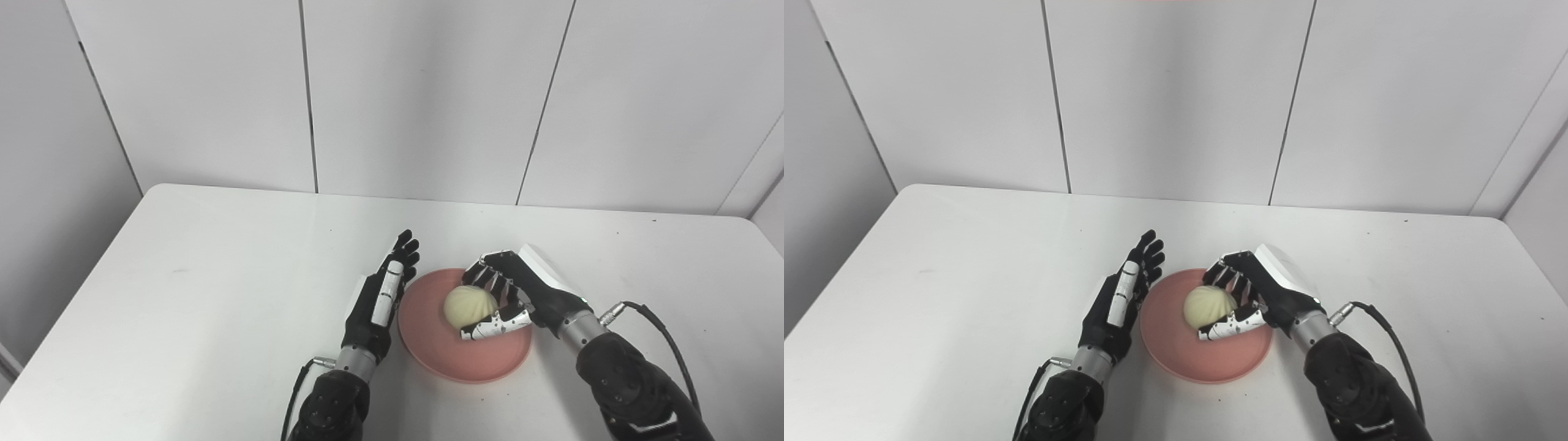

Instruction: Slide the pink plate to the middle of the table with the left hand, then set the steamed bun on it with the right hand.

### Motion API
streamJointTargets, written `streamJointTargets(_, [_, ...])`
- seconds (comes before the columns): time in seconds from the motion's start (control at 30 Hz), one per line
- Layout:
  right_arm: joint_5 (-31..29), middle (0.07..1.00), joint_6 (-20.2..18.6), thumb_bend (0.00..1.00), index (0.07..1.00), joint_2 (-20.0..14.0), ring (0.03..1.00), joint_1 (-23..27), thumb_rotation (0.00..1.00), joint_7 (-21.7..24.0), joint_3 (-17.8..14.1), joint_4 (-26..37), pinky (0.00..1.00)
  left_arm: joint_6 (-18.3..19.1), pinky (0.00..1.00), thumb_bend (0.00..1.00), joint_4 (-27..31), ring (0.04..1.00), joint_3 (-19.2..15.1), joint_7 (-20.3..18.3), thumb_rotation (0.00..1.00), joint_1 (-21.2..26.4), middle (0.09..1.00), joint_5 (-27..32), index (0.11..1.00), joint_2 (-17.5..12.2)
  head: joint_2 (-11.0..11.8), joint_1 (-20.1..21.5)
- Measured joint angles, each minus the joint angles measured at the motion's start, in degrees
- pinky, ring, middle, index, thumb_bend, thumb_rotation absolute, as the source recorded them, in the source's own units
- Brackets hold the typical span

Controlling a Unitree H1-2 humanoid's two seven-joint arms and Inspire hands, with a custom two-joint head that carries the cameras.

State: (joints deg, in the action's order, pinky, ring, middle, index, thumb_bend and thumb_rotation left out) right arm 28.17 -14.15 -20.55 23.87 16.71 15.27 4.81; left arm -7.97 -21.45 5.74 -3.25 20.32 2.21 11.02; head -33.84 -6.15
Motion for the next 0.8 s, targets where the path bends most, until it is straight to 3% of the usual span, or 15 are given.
streamJointTargets(0.1, [1.3,0.499,2.88,0.51,0.525,-0.13,0.401,-0.85,0.0,-1.42,0.42,-0.46,0.34,0.09,0.98,0.59,0.31,0.965,0.02,-0.06,0.99,-0.22,0.959,0.04,0.933,-0.01,-0.17,0.26])
streamJointTargets(0.13, [1.82,0.497,4.14,0.52,0.507,-0.2,0.51,-1.19,0.0,-1.79,0.71,-0.42,0.42,0.12,0.98,0.6,0.45,0.969,0.03,-0.11,0.99,-0.32,0.962,0.04,0.938,-0.04,-0.26,0.44])
streamJointTargets(0.17, [2.22,0.497,4.91,0.52,0.501,-0.27,0.547,-1.49,0.0,-1.82,1.03,-0.29,0.45,0.18,0.98,0.6,0.54,0.97,0.04,-0.2,1.0,-0.39,0.964,0.04,0.939,-0.08,-0.26,0.44])
streamJointTargets(0.23, [2.63,0.689,6.17,0.62,0.708,-0.3,0.609,-2.14,0.0,-1.81,1.43,0.12,0.49,0.37,0.99,0.6,0.65,0.976,0.09,-0.68,1.0,-0.44,0.967,0.07,0.943,-0.15,-0.35,0.7])
streamJointTargets(0.27, [2.87,0.729,6.87,0.63,0.746,-0.31,0.642,-2.47,0.02,-1.82,1.56,0.44,0.52,0.39,0.99,0.6,0.71,0.975,0.09,-0.87,1.0,-0.47,0.966,0.08,0.941,-0.17,-0.35,0.7])
streamJointTargets(0.37, [3.68,0.83,8.52,0.63,0.827,-0.38,0.788,-3.19,0.17,-2.0,1.72,0.62,0.65,0.44,1.0,0.61,0.76,0.978,0.09,-1.13,1.0,-0.49,0.969,0.08,0.946,-0.2,-0.7,1.4])
streamJointTargets(0.4, [3.89,0.832,8.79,0.63,0.829,-0.4,0.792,-3.43,0.17,-2.19,1.7,0.62,0.65,0.48,1.0,0.61,0.8,0.978,0.09,-1.23,1.0,-0.51,0.969,0.08,0.946,-0.24,-0.7,1.41])
streamJointTargets(0.43, [4.14,0.873,9.21,0.64,0.864,-0.46,0.844,-3.63,0.26,-2.22,1.7,0.62,0.71,0.59,1.0,0.61,0.9,0.979,0.06,-1.32,0.99,-0.55,0.968,0.13,0.945,-0.27,-0.88,1.58])
streamJointTargets(0.6, [4.87,0.948,10.77,0.67,0.924,-1.39,0.942,-4.71,0.49,-2.13,1.72,0.7,0.85,1.6,1.0,0.61,1.8,0.978,-0.23,-1.68,0.98,-1.1,0.965,1.06,0.942,-0.3,-1.05,1.58])
streamJointTargets(0.8, [6.78,0.998,10.96,0.68,0.934,-2.12,0.999,-5.72,0.59,-1.69,2.18,1.23,0.97,2.45,1.0,0.61,2.44,0.977,-0.23,-1.89,0.97,-1.44,0.965,1.1,0.939,-0.46,-1.32,1.58])
